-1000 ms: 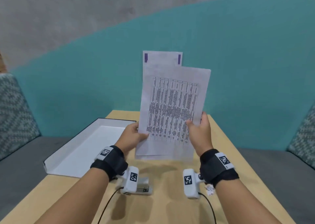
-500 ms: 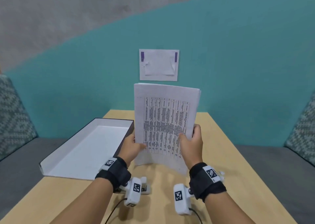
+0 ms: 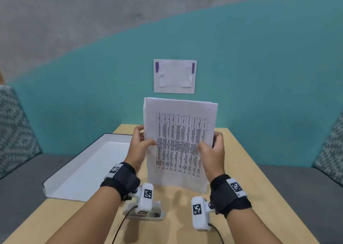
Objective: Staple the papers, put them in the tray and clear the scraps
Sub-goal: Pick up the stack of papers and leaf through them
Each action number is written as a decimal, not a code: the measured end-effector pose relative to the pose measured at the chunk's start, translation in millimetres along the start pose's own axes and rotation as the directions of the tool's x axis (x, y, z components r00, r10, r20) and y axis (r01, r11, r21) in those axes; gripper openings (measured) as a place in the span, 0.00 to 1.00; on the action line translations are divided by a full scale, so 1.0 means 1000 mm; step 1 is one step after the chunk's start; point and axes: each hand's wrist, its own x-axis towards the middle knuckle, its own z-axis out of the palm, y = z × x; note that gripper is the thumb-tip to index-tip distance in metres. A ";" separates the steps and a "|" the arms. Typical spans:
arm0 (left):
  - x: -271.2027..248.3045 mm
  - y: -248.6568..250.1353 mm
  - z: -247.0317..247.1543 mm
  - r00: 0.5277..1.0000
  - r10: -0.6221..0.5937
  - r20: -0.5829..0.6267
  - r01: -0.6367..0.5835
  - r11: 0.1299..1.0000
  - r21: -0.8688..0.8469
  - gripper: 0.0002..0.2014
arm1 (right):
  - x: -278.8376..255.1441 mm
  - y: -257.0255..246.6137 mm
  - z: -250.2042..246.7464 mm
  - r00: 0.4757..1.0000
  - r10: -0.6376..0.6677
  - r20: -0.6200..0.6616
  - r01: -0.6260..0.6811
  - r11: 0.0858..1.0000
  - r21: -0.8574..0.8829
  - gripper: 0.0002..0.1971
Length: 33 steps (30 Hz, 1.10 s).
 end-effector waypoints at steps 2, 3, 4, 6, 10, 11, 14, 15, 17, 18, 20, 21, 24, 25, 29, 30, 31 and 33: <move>0.001 0.009 0.001 1.000 0.014 0.011 -0.014 1.000 0.005 0.22 | 0.005 -0.004 0.000 1.000 -0.003 0.002 0.003 1.000 0.001 0.13; 0.001 0.011 0.001 1.000 0.017 0.010 -0.018 1.000 0.006 0.19 | 0.007 -0.005 0.001 1.000 0.001 0.005 -0.001 1.000 0.002 0.13; 0.001 0.011 0.002 1.000 0.011 0.003 -0.011 1.000 0.006 0.17 | 0.009 -0.006 0.001 1.000 0.010 0.011 -0.010 1.000 0.005 0.13; 0.002 0.009 0.004 1.000 -0.019 -0.007 0.019 1.000 0.007 0.17 | 0.010 -0.006 0.003 0.999 0.038 0.021 -0.039 0.999 0.017 0.14; -0.003 0.007 0.012 0.999 -0.052 -0.001 0.052 0.999 0.002 0.20 | 0.008 -0.003 0.006 0.997 0.063 0.034 -0.064 0.998 0.027 0.15; -0.003 0.007 0.014 0.999 -0.050 -0.007 0.050 0.999 0.003 0.20 | 0.008 -0.002 0.006 0.997 0.065 0.030 -0.066 0.997 0.026 0.15; -0.001 0.006 0.014 0.998 -0.053 -0.035 0.053 0.999 0.002 0.19 | 0.010 0.000 0.005 0.996 0.083 0.014 -0.083 0.996 0.028 0.14; 0.000 0.005 0.013 0.998 -0.059 -0.035 0.060 0.998 0.005 0.20 | 0.011 0.000 0.005 0.996 0.087 0.019 -0.087 0.996 0.027 0.14; 0.002 0.003 0.013 0.997 -0.072 -0.015 0.073 0.997 0.024 0.23 | 0.011 -0.001 0.005 0.996 0.084 0.036 -0.085 0.996 0.013 0.16; 0.002 0.002 0.013 0.997 -0.073 -0.007 0.073 0.997 0.039 0.26 | 0.011 -0.001 0.006 0.996 0.080 0.038 -0.080 0.997 0.003 0.17; 0.000 0.001 0.014 0.998 -0.064 0.005 0.064 0.995 0.072 0.28 | 0.011 0.001 0.007 0.996 0.077 0.035 -0.077 0.997 -0.024 0.16; -0.001 0.001 0.015 0.998 -0.056 0.011 0.055 0.995 0.089 0.28 | 0.011 0.002 0.008 0.997 0.071 0.034 -0.070 0.997 -0.041 0.16; -0.004 0.008 0.022 1.000 -0.007 -0.007 0.008 0.991 0.135 0.25 | 0.010 0.001 0.011 0.999 0.032 0.022 -0.030 0.995 -0.100 0.15; -0.004 0.011 0.024 0.999 0.018 -0.034 -0.013 0.990 0.144 0.23 | 0.010 -0.002 0.012 1.000 0.005 0.016 -0.003 0.994 -0.109 0.14; 0.001 0.031 0.022 0.994 0.032 -0.101 -0.021 0.994 0.107 0.18 | 0.012 -0.019 0.013 0.996 -0.085 0.003 0.085 0.989 -0.120 0.11; 0.002 0.037 0.019 0.996 -0.016 -0.092 0.023 0.997 0.069 0.17 | 0.013 -0.023 0.013 0.995 -0.098 0.013 0.099 0.988 -0.119 0.11; 0.004 0.043 0.016 0.995 -0.074 -0.068 0.077 0.996 0.045 0.16 | 0.014 -0.026 0.014 0.994 -0.103 0.025 0.106 0.987 -0.120 0.11; 0.006 0.055 0.007 0.986 -0.165 -0.023 0.166 0.984 0.059 0.11 | 0.015 -0.031 0.016 0.994 -0.099 0.049 0.104 0.987 -0.120 0.12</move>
